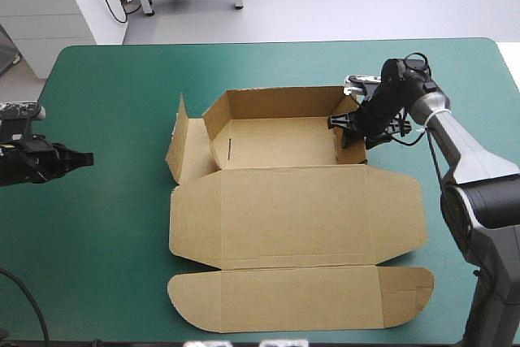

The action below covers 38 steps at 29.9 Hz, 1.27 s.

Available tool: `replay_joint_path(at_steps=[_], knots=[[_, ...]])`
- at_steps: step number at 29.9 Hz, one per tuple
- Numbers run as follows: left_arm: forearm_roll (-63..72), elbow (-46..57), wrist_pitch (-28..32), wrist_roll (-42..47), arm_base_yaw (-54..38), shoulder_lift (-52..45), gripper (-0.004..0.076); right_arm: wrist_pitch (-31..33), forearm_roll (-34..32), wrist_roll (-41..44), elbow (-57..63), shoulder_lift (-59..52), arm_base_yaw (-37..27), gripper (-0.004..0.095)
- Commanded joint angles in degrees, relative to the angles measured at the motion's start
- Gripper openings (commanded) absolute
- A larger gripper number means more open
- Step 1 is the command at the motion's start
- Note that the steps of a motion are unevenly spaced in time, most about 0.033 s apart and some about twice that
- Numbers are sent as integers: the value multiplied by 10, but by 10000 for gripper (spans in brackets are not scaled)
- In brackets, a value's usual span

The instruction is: Fold the box

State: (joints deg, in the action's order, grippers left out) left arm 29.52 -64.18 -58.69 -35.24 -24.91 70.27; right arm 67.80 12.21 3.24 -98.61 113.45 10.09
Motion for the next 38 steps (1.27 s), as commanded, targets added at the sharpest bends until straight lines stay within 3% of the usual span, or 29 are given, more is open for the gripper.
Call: replay_joint_path(at_steps=[1, 2, 15, 21, 29, 38], knots=[[23, -14, 15, -1, 4, -14, -8, -7, 11, -26, -18, -33, 0, 80], [23, -14, 15, -1, 4, -14, -8, -5, 17, -37, -18, -33, 0, -22], [32, -14, 11, -1, 4, -14, -8, -17, 39, -78, -64, -33, 0, -3], [34, -14, 16, 4, 4, -11, -8, 36, 41, -110, -125, -35, -1, -2], [69, -14, 30, 16, 4, 24, -8, 36, -26, -90, -149, -122, -1, -2], [78, -14, 69, 16, 3, 74, -8, 36, -27, -90, -114, -226, -1, -2]])
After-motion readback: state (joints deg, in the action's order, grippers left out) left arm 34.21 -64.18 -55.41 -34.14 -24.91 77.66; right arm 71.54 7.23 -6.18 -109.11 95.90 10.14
